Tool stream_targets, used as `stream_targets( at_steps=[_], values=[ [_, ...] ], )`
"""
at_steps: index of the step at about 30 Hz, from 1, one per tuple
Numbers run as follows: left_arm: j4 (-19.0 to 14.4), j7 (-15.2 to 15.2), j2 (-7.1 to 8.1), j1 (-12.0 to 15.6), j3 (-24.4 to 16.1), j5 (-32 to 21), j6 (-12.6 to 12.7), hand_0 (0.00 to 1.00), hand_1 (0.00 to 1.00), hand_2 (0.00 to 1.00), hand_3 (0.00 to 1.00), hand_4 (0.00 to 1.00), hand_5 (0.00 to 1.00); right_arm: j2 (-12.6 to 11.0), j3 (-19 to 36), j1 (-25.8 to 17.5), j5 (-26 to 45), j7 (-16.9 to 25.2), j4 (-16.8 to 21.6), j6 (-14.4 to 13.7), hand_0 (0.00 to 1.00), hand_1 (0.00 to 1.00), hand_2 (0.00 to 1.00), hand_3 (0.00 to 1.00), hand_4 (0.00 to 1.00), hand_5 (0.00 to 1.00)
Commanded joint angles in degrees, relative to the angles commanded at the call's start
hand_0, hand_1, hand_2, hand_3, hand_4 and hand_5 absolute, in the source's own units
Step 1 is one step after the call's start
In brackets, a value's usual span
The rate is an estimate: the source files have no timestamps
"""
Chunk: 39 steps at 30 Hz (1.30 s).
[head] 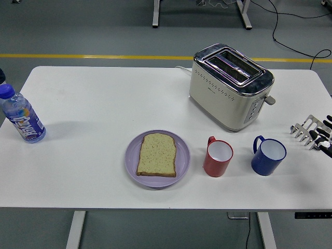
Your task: Pick up the cup,pour liquid into bread,place the cup on the desk
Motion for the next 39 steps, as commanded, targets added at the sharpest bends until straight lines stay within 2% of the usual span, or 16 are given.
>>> stream_targets(
  at_steps=[1, 7, 12, 18, 39],
  values=[
    [0.0, 0.0, 0.01, 0.0, 0.0, 0.0, 0.0, 0.690, 0.756, 0.773, 0.611, 0.396, 0.998, -0.1, -0.4, -0.2, -0.3, 0.3, 0.1, 0.1, 0.968, 0.883, 0.973, 0.998, 0.991, 0.185],
    [0.0, 0.1, 0.03, -0.1, -0.1, 0.2, 0.0, 0.690, 0.756, 0.773, 0.611, 0.396, 0.998, -0.4, -2.8, -1.1, -2.0, 2.2, 0.7, -0.6, 0.968, 0.883, 0.973, 0.998, 0.991, 0.185],
    [0.0, 0.1, 0.06, -0.2, 0.0, 0.1, 0.0, 0.690, 0.756, 0.773, 0.611, 0.396, 0.998, -0.1, -6.7, -2.1, -1.3, 6.8, 0.4, -3.5, 0.982, 0.897, 0.980, 0.998, 0.998, 0.181],
    [0.0, 0.0, 0.01, -0.2, 0.2, -0.3, 0.0, 0.690, 0.756, 0.773, 0.611, 0.396, 0.998, 0.4, -9.9, -2.8, -0.5, 10.3, -1.1, -5.9, 0.979, 0.892, 0.978, 0.998, 0.998, 0.198],
    [-0.1, 0.5, -0.05, -0.2, -0.5, 0.9, 0.3, 0.690, 0.756, 0.773, 0.611, 0.396, 0.998, 0.7, -16.1, -0.5, -3.7, 13.5, -8.1, -8.6, 0.975, 0.885, 0.974, 0.998, 0.998, 0.226]
  ],
)
